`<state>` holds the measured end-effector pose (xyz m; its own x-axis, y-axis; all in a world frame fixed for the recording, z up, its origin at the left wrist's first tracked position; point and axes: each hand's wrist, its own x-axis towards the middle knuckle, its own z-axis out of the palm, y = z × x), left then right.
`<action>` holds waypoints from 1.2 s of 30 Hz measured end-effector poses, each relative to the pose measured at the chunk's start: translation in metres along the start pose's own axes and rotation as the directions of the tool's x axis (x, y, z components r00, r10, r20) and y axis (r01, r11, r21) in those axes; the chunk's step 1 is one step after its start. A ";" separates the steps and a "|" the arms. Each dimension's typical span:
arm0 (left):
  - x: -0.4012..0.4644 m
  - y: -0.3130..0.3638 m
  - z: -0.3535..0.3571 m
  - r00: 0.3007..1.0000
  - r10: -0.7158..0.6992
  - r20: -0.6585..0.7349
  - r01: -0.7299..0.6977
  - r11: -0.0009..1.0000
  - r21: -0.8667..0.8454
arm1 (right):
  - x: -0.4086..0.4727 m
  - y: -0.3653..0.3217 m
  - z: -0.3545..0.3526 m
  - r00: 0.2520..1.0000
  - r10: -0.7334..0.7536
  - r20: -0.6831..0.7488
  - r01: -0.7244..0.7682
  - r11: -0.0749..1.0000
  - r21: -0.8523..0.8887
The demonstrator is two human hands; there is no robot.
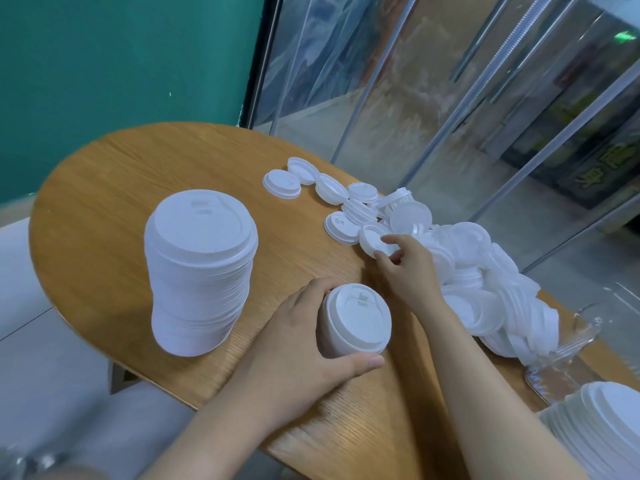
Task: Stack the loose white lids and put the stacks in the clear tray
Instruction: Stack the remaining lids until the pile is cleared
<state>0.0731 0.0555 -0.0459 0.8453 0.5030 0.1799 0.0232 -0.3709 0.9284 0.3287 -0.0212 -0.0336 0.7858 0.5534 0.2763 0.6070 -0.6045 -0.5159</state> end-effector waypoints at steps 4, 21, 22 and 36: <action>0.002 -0.002 -0.001 1.000 -0.004 0.000 0.004 1.000 -0.002 | 0.010 0.004 0.017 1.000 0.001 -0.009 -0.001 0.998 -0.063; 0.004 -0.005 -0.002 1.000 0.007 0.015 -0.008 1.000 0.021 | -0.032 -0.010 -0.001 0.990 -0.095 0.108 0.117 0.968 -0.222; 0.004 -0.004 -0.002 1.000 0.005 0.015 -0.006 1.000 0.019 | -0.038 -0.010 -0.003 0.986 -0.080 0.148 0.113 0.965 -0.236; -0.001 -0.001 -0.002 1.000 0.016 0.012 -0.016 1.000 -0.002 | -0.040 -0.009 0.001 0.983 -0.119 0.139 0.156 0.944 -0.292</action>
<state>0.0712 0.0569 -0.0462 0.8521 0.4874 0.1906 0.0087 -0.3773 0.9260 0.2921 -0.0374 -0.0407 0.6835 0.6960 0.2202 0.7300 -0.6513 -0.2074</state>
